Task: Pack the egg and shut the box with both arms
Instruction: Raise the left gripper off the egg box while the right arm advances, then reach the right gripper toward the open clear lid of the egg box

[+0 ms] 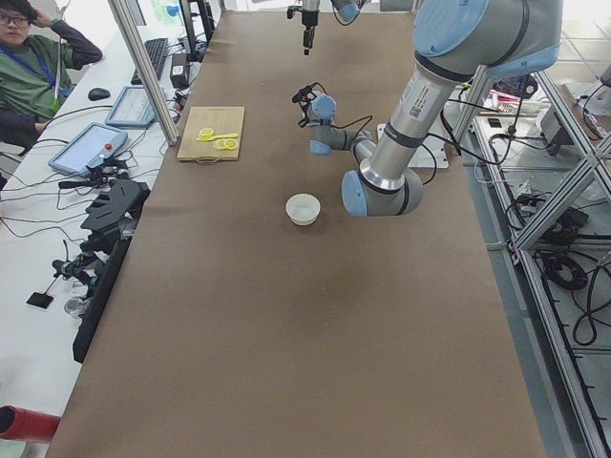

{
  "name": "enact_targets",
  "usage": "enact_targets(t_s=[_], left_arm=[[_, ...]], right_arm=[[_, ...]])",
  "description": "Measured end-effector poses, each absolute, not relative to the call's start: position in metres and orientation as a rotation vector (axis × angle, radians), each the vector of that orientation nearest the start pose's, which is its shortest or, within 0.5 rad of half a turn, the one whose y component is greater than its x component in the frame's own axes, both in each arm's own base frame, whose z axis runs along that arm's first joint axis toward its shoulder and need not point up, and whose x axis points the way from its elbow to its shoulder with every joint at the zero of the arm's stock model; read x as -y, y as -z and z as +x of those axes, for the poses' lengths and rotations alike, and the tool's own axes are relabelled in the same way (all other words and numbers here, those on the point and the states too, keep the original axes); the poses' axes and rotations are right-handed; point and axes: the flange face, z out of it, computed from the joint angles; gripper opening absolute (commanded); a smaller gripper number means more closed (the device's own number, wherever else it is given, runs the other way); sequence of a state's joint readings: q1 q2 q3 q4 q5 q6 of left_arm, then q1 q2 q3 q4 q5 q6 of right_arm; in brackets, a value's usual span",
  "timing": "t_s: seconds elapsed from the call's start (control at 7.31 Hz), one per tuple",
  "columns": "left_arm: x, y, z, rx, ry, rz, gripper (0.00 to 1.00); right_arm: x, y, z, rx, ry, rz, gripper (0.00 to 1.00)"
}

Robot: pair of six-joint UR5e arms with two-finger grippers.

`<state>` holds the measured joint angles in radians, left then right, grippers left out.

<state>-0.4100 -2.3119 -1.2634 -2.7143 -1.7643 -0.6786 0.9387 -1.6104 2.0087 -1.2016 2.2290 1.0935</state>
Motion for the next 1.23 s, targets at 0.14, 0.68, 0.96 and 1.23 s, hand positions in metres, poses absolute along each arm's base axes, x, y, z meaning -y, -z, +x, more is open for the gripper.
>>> enact_targets(t_s=[0.14,0.68,0.96,1.23], left_arm=[[0.396,-0.218,0.639,-1.350,-0.538,0.825,0.00],[0.380,-0.204,0.658,-1.339,-0.563,0.784,0.00],[0.378,-0.198,0.662,-1.336,-0.564,0.781,0.00],[0.378,-0.198,0.663,-1.328,-0.565,0.779,0.00]], right_arm=[[0.422,-0.428,-0.220,1.009,-0.185,0.013,0.99],[0.420,-0.461,-0.226,1.156,-0.244,0.009,0.99],[0.413,-0.461,-0.234,1.189,-0.252,-0.005,0.99],[0.410,-0.468,-0.242,1.211,-0.242,-0.003,0.99]])
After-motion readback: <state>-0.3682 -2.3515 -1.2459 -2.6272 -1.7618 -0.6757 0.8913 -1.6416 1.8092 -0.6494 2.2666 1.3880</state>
